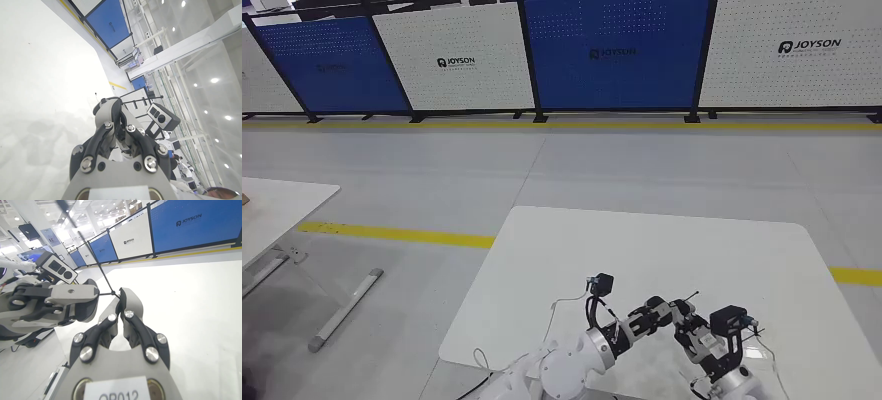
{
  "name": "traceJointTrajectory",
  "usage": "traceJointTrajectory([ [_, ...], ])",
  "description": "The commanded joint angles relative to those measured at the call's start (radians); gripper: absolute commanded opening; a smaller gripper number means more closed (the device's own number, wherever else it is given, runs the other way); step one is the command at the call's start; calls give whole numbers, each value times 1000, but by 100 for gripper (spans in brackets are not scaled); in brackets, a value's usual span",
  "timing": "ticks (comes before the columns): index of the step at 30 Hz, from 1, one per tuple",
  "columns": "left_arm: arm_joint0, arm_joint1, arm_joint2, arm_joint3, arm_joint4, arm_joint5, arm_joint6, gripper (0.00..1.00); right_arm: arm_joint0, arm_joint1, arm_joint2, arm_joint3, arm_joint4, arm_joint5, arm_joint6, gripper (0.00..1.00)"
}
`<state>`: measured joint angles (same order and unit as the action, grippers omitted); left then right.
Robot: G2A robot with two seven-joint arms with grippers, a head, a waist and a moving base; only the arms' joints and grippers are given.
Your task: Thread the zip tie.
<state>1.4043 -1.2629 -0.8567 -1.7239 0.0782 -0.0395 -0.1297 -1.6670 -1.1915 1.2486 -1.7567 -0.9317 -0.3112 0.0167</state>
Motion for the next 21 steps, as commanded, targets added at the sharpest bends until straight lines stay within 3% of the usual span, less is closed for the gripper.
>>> traceJointTrajectory([
  [1, -1, -1, 3, 0, 3, -4, 0, 0, 0, 0, 0, -1, -3, -1, 1, 0],
  [8, -1, -2, 5, -5, 12, -49, 16, 0, 1, 1, -7, -7, -20, -3, 27, 0],
  [21, 7, -2, 0, -3, 7, -91, 9, 0, 8, 1, -17, -2, -42, 3, 44, 0],
])
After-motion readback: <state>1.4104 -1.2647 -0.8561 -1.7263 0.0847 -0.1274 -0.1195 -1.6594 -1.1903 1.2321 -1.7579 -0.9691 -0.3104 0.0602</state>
